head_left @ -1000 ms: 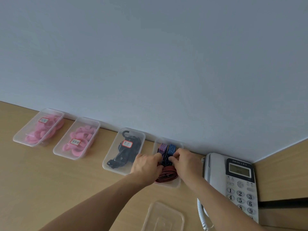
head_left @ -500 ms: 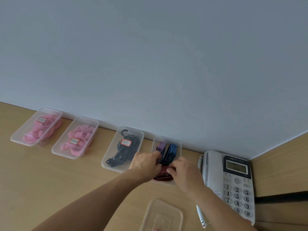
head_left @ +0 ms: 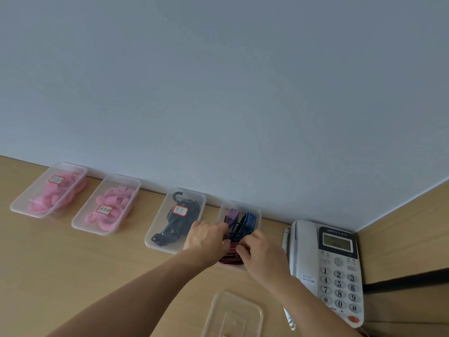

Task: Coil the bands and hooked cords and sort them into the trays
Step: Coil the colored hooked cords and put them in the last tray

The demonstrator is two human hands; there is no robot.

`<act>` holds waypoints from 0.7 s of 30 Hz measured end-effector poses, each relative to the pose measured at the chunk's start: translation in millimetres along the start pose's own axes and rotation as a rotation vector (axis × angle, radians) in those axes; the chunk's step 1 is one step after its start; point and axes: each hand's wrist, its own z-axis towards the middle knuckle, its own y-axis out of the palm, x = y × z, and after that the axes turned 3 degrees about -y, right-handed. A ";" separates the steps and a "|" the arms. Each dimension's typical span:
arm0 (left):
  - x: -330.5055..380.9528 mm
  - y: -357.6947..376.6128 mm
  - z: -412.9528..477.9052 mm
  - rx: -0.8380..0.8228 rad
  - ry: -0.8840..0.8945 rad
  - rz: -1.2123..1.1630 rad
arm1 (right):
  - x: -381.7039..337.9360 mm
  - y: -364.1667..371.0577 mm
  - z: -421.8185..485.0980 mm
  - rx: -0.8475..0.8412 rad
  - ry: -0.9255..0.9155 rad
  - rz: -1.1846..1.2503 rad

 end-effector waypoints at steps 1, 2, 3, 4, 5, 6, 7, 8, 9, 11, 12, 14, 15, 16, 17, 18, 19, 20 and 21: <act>0.7 -1.3 -0.8 -0.005 0.010 0.022 | -1.3 0.6 -1.3 -0.002 -0.011 -0.010; 1.5 -3.1 -1.6 -0.014 0.024 0.043 | -2.2 1.1 -2.5 -0.009 -0.023 -0.019; 2.2 -5.2 -2.2 -0.028 0.043 0.060 | -2.6 1.2 -3.5 -0.017 -0.032 -0.029; 2.2 -7.2 -3.2 -0.047 0.063 0.070 | -3.0 0.7 -4.3 -0.023 -0.034 -0.036; 1.4 -9.2 -4.1 -0.071 0.083 0.073 | -3.5 -0.4 -4.9 -0.028 -0.031 -0.037; 0.0 -11.1 -5.1 -0.099 0.103 0.072 | -4.3 -2.0 -5.6 -0.028 -0.024 -0.029; -1.6 -12.9 -6.2 -0.129 0.123 0.065 | -5.6 -3.8 -6.8 -0.021 -0.013 -0.011; -3.0 -14.5 -7.3 -0.160 0.143 0.049 | -7.0 -5.7 -8.6 -0.004 -0.002 0.004; -4.1 -15.7 -8.9 -0.189 0.161 0.023 | -8.6 -7.6 -11.2 0.017 0.009 0.011; -6.0 -17.8 -12.8 -0.238 0.193 -0.026 | -12.8 -10.6 -17.6 0.041 0.031 0.007; -7.2 -19.1 -14.8 -0.249 0.209 -0.042 | -15.3 -12.1 -21.3 0.046 0.044 0.006; -11.2 -22.8 -18.5 -0.236 0.237 -0.076 | -21.7 -15.7 -28.6 0.064 0.072 0.004; -13.9 -26.1 -20.0 -0.210 0.249 -0.093 | -25.5 -17.8 -32.4 0.076 0.085 -0.004; -16.6 -30.2 -21.3 -0.175 0.259 -0.112 | -29.1 -19.9 -36.5 0.087 0.100 -0.014; -19.1 -35.1 -22.7 -0.139 0.265 -0.135 | -32.7 -21.6 -40.9 0.103 0.118 -0.018; -21.3 -40.2 -24.6 -0.103 0.268 -0.162 | -36.3 -22.3 -45.9 0.125 0.140 -0.014; -23.4 -44.8 -27.4 -0.071 0.271 -0.190 | -40.1 -22.0 -51.7 0.152 0.163 -0.002; -25.3 -48.6 -31.4 -0.048 0.274 -0.213 | -44.2 -20.0 -58.7 0.175 0.188 0.012; -27.0 -50.9 -36.8 -0.037 0.281 -0.230 | -48.4 -16.6 -66.5 0.184 0.215 0.018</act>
